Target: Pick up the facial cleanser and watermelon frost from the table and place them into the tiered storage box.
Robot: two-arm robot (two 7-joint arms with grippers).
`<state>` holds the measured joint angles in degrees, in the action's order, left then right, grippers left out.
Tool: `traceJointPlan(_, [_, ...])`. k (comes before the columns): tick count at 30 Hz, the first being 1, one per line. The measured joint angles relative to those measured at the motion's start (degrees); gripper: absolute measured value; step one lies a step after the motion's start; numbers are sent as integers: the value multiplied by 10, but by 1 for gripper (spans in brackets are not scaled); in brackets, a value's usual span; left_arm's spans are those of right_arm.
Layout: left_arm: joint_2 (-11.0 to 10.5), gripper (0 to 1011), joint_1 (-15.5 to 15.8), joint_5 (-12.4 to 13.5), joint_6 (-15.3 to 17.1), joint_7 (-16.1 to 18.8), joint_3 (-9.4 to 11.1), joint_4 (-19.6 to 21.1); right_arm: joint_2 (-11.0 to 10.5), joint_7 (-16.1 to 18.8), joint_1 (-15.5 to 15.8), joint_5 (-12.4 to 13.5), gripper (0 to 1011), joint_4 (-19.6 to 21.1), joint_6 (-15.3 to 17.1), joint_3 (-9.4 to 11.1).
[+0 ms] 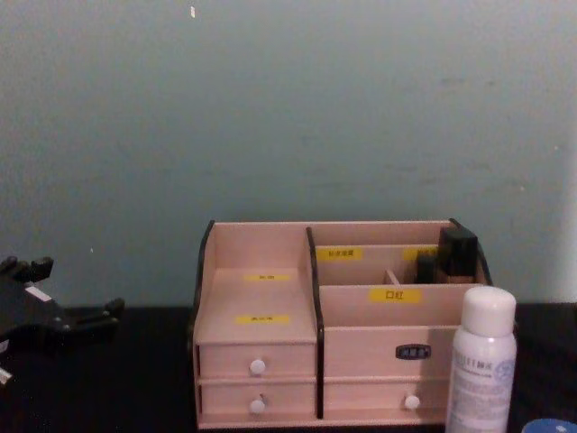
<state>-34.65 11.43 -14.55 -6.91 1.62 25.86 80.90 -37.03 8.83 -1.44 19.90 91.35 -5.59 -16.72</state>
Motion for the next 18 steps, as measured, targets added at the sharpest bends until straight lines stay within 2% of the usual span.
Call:
traceJointPlan(8, [0, 1001, 0, 0, 0, 0, 0, 0, -13, 33, 37, 11, 1000, 28, 0, 13])
traceJointPlan(18, [0, 1001, 0, 0, 0, 0, 0, 0, -5, 74, 48, 12, 1000, 36, -8, 6])
